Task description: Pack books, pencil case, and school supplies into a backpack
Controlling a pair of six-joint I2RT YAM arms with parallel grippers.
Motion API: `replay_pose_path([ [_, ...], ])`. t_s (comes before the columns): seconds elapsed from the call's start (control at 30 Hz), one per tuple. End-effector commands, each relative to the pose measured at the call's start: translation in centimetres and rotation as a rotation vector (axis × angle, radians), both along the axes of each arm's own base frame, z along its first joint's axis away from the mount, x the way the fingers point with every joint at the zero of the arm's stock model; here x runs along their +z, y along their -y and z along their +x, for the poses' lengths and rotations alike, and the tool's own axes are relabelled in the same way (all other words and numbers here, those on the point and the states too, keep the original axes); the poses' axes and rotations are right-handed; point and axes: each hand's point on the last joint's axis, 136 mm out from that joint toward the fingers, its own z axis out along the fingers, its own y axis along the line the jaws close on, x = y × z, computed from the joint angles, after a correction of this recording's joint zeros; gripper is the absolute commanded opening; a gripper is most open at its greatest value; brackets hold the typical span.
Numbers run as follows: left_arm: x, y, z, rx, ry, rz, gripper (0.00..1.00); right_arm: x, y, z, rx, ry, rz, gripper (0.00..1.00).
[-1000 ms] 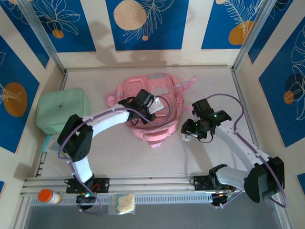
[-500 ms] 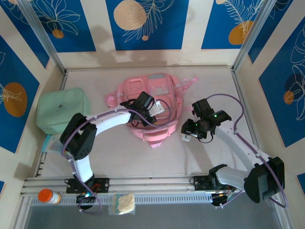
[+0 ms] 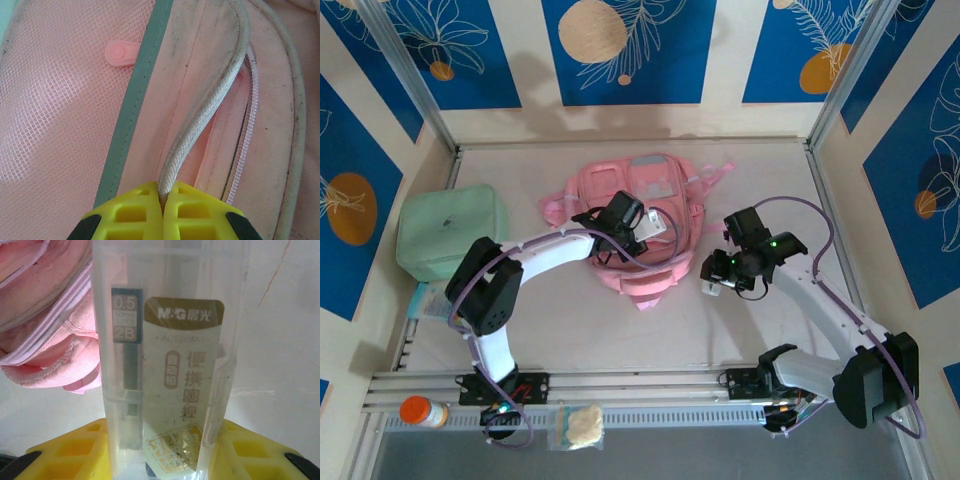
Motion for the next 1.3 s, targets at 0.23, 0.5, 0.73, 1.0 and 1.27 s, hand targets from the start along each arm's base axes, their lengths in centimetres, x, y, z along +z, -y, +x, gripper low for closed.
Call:
replay_pose_path([
  [0.23,6.0,1.7,0.2,0.130,0.068,-0.118,0.00,2.3,-1.4,1.1,0.113,0.062,0.042,0.40],
  [0.5,10.3,4.5,-0.6,0.260,0.046,-0.286,0.00,3.0,-3.1,2.9,0.161,0.065,0.112,0.40],
  [0.73,13.5,8.1,-1.6,0.372,-0.039,-0.452,0.00,2.1,-3.8,6.2,0.024,0.042,0.199,0.38],
  [1.0,14.4,9.2,-1.5,0.422,-0.082,-0.543,0.00,1.6,-5.3,10.2,-0.058,0.018,0.276,0.39],
  [1.27,14.0,8.8,-1.5,0.440,-0.079,-0.557,0.00,2.8,-6.7,10.8,-0.041,0.054,0.350,0.59],
])
